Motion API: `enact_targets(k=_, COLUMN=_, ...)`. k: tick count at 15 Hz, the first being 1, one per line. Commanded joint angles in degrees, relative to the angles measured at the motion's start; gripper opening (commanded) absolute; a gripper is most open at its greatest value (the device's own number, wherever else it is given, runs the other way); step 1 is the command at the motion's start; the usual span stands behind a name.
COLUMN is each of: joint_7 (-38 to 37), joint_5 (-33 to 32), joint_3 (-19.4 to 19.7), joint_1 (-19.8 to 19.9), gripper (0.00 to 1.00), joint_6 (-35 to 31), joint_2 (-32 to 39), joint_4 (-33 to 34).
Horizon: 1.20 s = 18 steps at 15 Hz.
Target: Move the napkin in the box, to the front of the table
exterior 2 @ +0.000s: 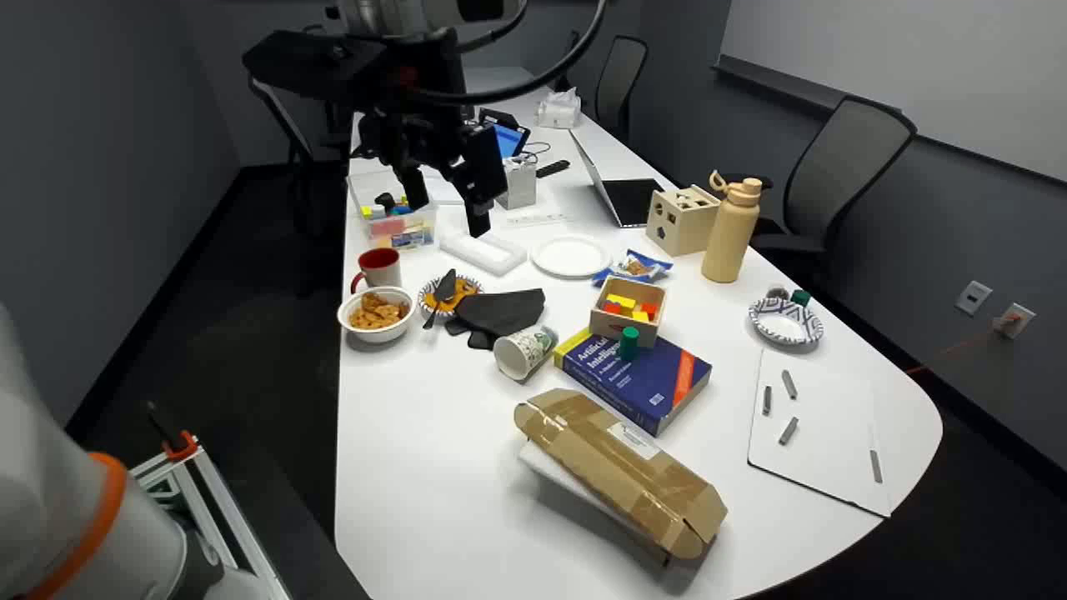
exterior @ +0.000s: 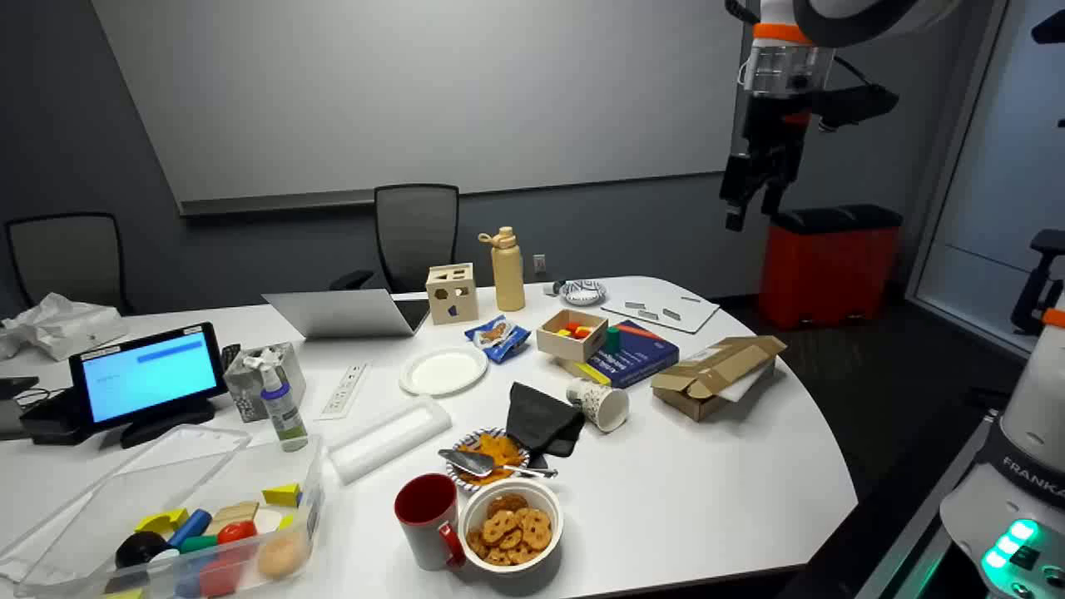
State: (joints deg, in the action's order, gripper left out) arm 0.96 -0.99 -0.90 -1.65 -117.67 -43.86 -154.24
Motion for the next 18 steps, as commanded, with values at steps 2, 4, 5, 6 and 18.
enact_targets(k=2, joint_7=0.0, joint_5=0.0, joint_3=0.0, joint_1=0.0, gripper=1.00, joint_6=0.2, joint_2=0.0, joint_4=0.1)
enact_targets(k=4, joint_7=0.0, joint_5=0.0, joint_3=0.0, joint_1=0.0, gripper=1.00, joint_6=0.2, joint_2=0.0, joint_4=0.1)
enact_targets(k=5, joint_7=0.0, joint_5=0.0, joint_3=0.0, joint_1=0.0, gripper=1.00, joint_6=0.2, joint_2=0.0, joint_4=0.1)
enact_targets(k=6, joint_7=0.0, joint_5=0.0, joint_3=0.0, joint_1=0.0, gripper=1.00, joint_6=0.2, joint_2=0.0, joint_4=0.1)
enact_targets(k=18, joint_7=-2.2, joint_5=-1.5, joint_3=-5.2, joint_1=-1.4, gripper=1.00, joint_6=-12.9, joint_2=13.9, joint_4=-4.4)
